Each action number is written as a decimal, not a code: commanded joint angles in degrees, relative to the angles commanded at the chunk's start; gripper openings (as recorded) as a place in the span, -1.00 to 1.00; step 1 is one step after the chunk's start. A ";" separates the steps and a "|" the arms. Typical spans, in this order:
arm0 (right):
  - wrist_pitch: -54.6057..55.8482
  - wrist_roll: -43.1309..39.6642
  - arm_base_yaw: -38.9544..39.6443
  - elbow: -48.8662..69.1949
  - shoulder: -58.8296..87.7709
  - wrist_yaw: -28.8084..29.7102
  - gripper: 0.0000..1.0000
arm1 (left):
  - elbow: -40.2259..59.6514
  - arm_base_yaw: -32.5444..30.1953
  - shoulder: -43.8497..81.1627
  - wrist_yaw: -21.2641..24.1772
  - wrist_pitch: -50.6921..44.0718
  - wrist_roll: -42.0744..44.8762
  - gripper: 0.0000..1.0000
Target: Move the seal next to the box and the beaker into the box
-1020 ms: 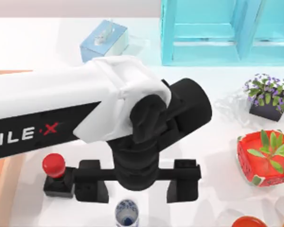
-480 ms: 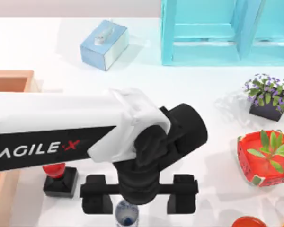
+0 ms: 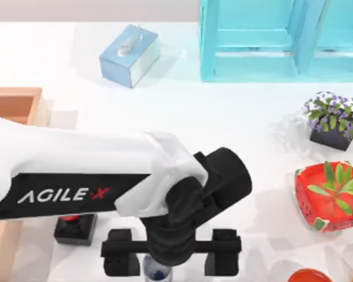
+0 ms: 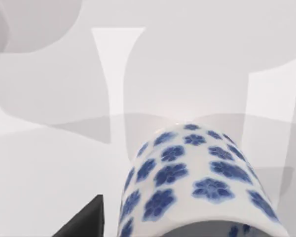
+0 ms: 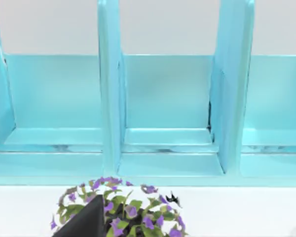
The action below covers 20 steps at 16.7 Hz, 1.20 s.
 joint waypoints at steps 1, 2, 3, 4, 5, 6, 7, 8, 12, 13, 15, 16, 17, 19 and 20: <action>0.00 0.00 0.00 0.00 0.00 0.00 1.00 | 0.00 0.00 0.00 0.00 0.00 0.00 0.85; 0.00 0.00 0.00 0.00 0.00 0.00 1.00 | 0.00 0.00 0.00 0.00 0.00 0.00 0.70; 0.00 0.00 0.00 0.00 0.00 0.00 1.00 | 0.00 0.00 0.00 0.00 0.00 0.00 0.55; 0.00 0.00 0.00 0.00 0.00 0.00 1.00 | 0.00 0.00 0.00 0.00 0.00 0.00 0.40; 0.00 0.00 0.00 0.00 0.00 0.00 1.00 | 0.00 0.00 0.00 0.00 0.00 0.00 0.25; 0.00 0.00 0.00 0.00 0.00 0.00 1.00 | 0.00 0.00 0.00 0.00 0.00 0.00 0.10; 0.00 0.00 0.00 0.00 0.00 0.00 1.00 | 0.00 0.00 0.00 0.00 0.00 0.00 -0.06; 0.00 0.00 0.00 0.00 0.00 0.00 1.00 | 0.00 0.00 0.00 0.00 0.00 0.00 -0.21; 0.00 0.00 0.00 0.00 0.00 0.00 1.00 | 0.00 0.00 0.00 0.00 0.00 0.00 -0.81; 0.00 0.00 0.00 0.00 0.00 0.00 1.00 | 0.00 0.00 0.00 0.00 0.00 0.00 -0.96; 0.00 0.00 0.00 0.00 0.00 0.00 1.00 | 0.00 0.00 0.00 0.00 0.00 0.00 -1.00; 0.00 0.00 0.00 0.00 0.00 0.00 1.00 | 0.00 0.00 0.00 0.00 0.00 0.00 -1.00; 0.00 0.00 0.00 0.00 0.00 0.00 1.00 | 0.00 0.00 0.00 0.00 0.00 0.00 -1.00; 0.00 0.00 0.00 0.00 0.00 0.00 1.00 | 0.00 0.00 0.00 0.00 0.00 0.00 -1.00; 0.00 0.00 0.00 0.00 0.00 0.00 1.00 | 0.00 0.00 0.00 0.00 0.00 0.00 -1.00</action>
